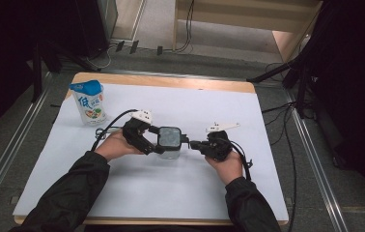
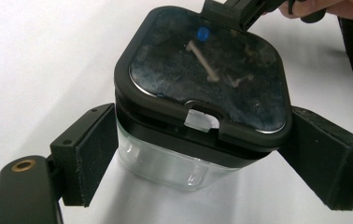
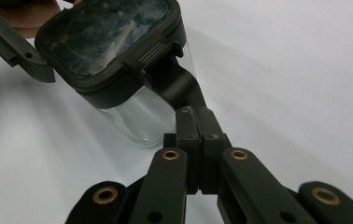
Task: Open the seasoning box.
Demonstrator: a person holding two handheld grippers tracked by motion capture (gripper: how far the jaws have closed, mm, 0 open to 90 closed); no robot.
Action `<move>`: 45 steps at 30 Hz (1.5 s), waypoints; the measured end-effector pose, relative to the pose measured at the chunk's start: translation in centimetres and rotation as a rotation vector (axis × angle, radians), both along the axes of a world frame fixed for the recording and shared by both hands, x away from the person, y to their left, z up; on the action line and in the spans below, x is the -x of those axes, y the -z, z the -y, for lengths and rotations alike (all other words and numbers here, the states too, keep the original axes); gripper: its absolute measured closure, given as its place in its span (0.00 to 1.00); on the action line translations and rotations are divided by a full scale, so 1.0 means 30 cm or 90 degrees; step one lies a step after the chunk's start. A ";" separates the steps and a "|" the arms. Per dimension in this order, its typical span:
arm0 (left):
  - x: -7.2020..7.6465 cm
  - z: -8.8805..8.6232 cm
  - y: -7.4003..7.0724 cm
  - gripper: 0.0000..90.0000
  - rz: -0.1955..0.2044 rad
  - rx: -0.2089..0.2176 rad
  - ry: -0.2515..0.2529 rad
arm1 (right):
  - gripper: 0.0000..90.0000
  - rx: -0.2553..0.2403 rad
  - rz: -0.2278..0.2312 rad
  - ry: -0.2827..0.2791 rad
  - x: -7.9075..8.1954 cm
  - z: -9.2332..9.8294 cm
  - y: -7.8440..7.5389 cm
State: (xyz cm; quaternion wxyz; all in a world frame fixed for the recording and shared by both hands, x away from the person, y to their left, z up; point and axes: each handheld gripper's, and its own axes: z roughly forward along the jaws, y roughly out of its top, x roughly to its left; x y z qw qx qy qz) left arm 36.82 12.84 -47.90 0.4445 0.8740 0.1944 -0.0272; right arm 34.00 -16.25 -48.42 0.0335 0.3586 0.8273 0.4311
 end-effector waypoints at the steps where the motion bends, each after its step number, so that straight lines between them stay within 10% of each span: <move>1: 0.001 -0.002 -0.004 0.16 0.000 0.000 0.002 | 1.00 0.001 -0.001 0.000 0.000 0.000 0.000; 18: 0.028 -0.030 -0.053 0.23 0.025 0.002 -0.004 | 1.00 0.011 0.003 -0.004 0.000 -0.004 0.001; 39: 0.034 -0.049 -0.092 0.94 -0.006 0.041 0.037 | 1.00 0.000 -0.003 -0.004 -0.003 0.000 0.002; 45: 0.033 -0.035 -0.104 1.00 -0.010 0.052 0.025 | 1.00 -0.003 -0.004 -0.002 -0.003 0.000 0.003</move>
